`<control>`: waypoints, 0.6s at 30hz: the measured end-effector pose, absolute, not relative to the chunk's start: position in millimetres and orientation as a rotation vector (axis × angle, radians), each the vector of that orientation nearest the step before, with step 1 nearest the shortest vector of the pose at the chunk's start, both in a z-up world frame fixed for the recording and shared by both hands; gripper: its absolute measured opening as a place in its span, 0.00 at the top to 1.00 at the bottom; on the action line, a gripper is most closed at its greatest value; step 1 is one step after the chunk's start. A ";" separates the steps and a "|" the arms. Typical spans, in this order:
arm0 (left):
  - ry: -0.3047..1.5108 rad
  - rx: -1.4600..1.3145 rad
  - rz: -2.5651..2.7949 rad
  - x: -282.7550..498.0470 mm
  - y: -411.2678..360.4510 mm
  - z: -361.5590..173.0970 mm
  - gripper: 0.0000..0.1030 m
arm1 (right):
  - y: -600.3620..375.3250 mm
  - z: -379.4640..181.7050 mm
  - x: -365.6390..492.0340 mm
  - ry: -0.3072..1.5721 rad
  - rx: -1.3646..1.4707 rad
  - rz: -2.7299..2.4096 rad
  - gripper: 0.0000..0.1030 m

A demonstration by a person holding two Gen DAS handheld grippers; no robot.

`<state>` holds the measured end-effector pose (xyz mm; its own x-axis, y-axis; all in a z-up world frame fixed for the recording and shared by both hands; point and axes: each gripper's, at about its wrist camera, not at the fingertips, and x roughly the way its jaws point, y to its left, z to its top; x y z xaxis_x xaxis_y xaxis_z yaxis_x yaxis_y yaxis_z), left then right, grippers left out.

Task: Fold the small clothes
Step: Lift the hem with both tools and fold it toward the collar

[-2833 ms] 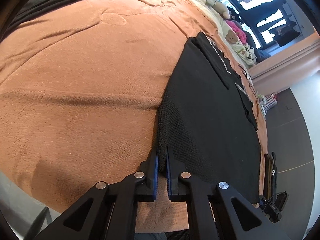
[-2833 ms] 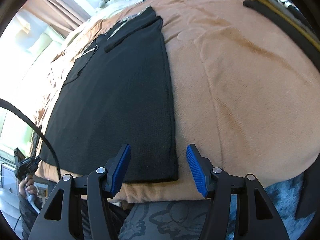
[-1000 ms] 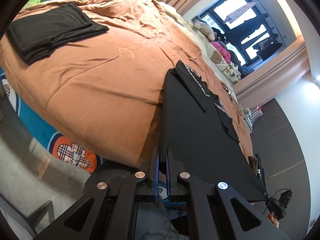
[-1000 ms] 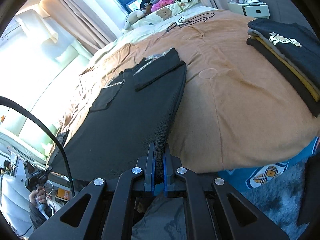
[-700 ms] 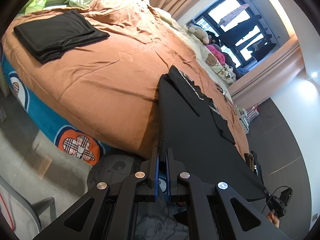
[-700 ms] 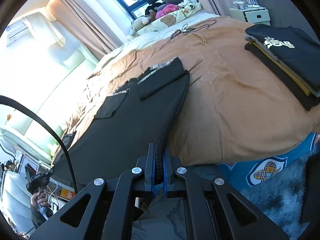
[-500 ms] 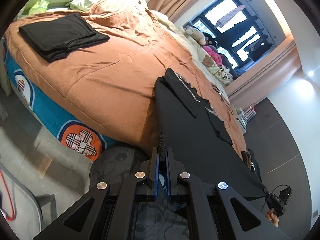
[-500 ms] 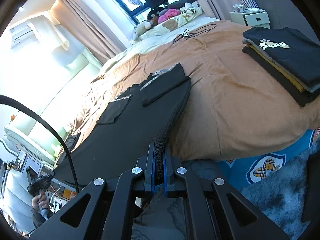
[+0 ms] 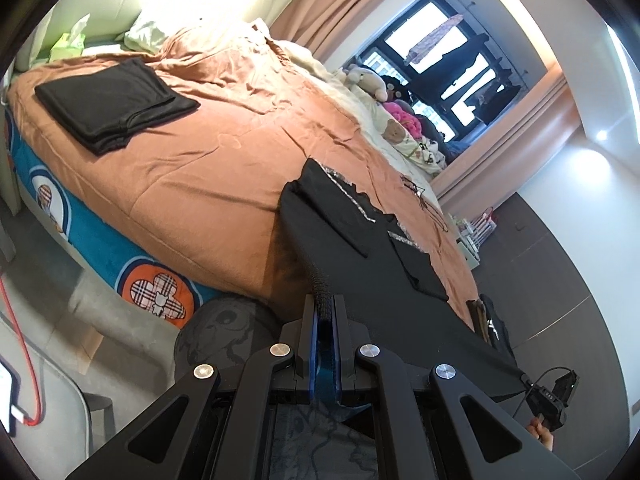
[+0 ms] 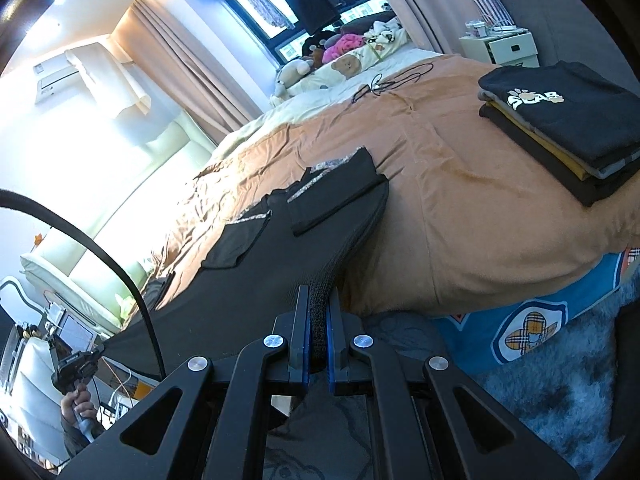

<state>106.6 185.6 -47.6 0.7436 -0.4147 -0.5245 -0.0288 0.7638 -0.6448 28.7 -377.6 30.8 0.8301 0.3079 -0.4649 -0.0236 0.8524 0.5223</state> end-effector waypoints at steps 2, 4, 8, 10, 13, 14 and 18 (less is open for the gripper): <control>0.711 -0.678 -0.231 113.6 185.5 -44.8 0.95 | -379.1 32.2 35.2 0.567 0.524 0.188 0.98; 0.711 -0.675 -0.230 125.4 184.7 -40.9 0.95 | -380.4 34.2 43.6 0.567 0.519 0.191 0.98; 0.713 -0.664 -0.227 155.1 181.9 -31.1 0.95 | -380.9 42.8 72.0 0.572 0.504 0.191 0.98; 0.716 -0.657 -0.223 174.3 180.2 -25.9 0.95 | -381.1 46.8 86.2 0.573 0.503 0.190 0.98; 0.720 -0.646 -0.217 201.0 177.6 -19.0 0.95 | -382.0 52.0 110.7 0.576 0.501 0.188 0.98; 0.723 -0.646 -0.215 213.6 176.9 -17.0 0.95 | -381.8 53.8 120.5 0.578 0.502 0.185 0.98; 0.734 -0.633 -0.206 255.3 173.2 -12.4 0.95 | -380.3 56.2 164.1 0.592 0.499 0.170 0.98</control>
<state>255.3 173.2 -12.4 0.7323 -0.3881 -0.5595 -0.0396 0.7960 -0.6040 164.1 -380.3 56.2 0.8198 0.2931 -0.4920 -0.0129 0.8683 0.4958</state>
